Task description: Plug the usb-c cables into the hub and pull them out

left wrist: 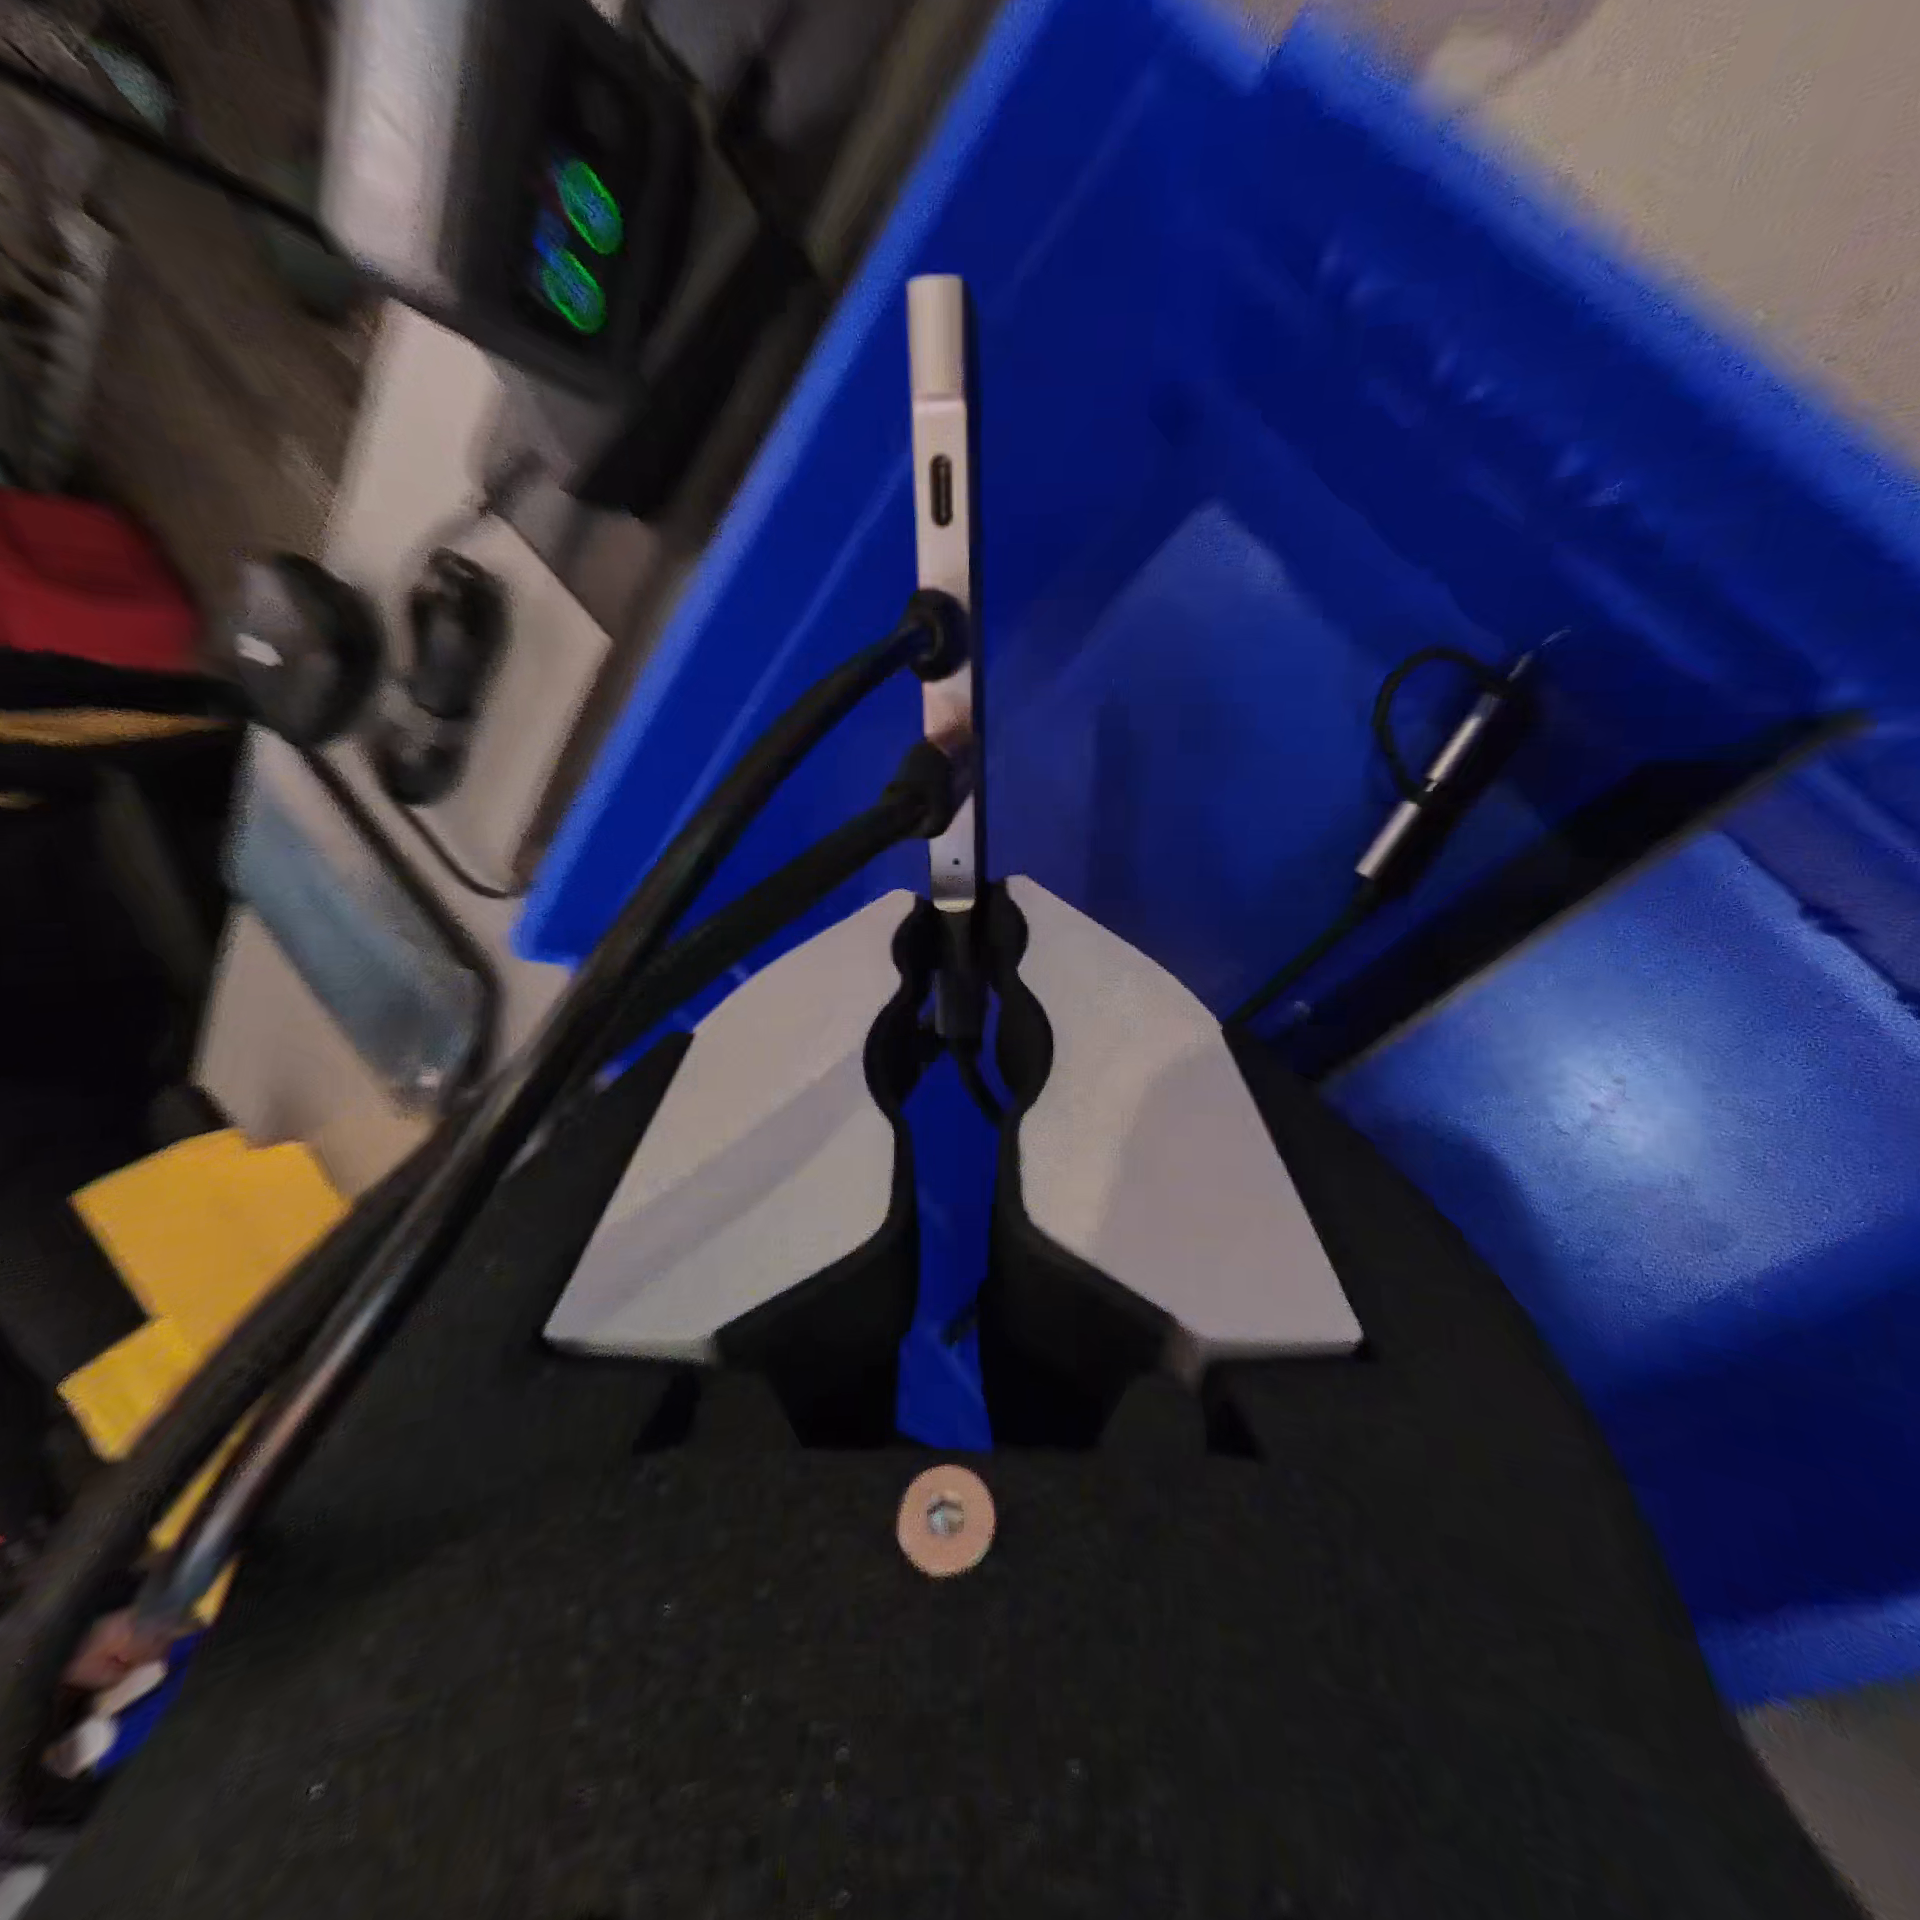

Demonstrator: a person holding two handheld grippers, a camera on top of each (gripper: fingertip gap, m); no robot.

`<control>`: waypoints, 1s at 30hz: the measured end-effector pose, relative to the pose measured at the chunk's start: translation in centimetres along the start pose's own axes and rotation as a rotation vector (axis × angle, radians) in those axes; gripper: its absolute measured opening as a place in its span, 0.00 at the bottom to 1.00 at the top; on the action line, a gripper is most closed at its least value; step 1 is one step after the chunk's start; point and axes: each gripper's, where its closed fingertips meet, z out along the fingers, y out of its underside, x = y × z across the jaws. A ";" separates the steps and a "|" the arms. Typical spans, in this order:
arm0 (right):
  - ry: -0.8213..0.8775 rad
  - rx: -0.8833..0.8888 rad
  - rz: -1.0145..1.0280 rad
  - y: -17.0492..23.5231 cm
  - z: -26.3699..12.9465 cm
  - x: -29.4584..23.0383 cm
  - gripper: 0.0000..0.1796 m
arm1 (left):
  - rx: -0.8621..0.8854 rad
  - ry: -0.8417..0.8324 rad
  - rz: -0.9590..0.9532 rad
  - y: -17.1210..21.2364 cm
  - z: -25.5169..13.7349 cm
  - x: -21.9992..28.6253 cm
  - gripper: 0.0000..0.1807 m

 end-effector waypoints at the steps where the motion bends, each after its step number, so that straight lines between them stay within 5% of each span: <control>1: 0.001 0.023 0.007 -0.5 -0.1 0.1 0.13 | 0.048 -0.042 0.023 -0.8 -1.8 -0.2 0.06; 8: 0.210 0.112 -0.128 -7.2 -1.0 4.0 0.19 | 0.410 -0.266 0.324 -9.4 -17.2 4.3 0.05; 12: 0.336 0.183 -0.321 -14.8 -2.2 5.0 0.23 | 0.556 -0.109 0.506 -13.6 -23.5 12.3 0.05; 17: 0.305 0.203 -0.471 -20.4 -3.5 3.3 0.22 | 0.578 0.087 0.786 -14.7 -25.8 20.9 0.05; 21: 0.211 0.044 -0.525 -17.5 -2.0 2.6 0.16 | 0.567 0.181 0.878 -14.4 -24.8 24.8 0.05; 22: 0.196 0.018 -0.549 -16.6 -1.8 2.3 0.06 | 0.557 0.195 0.889 -14.2 -24.4 25.4 0.05; 26: 0.188 -0.013 -0.594 -14.8 -2.2 2.5 0.04 | 0.595 0.334 0.802 -13.7 -23.3 27.3 0.05; 30: 0.228 0.068 -0.423 -13.3 -3.4 5.3 0.04 | 0.907 0.589 0.370 -14.3 -26.2 27.4 0.15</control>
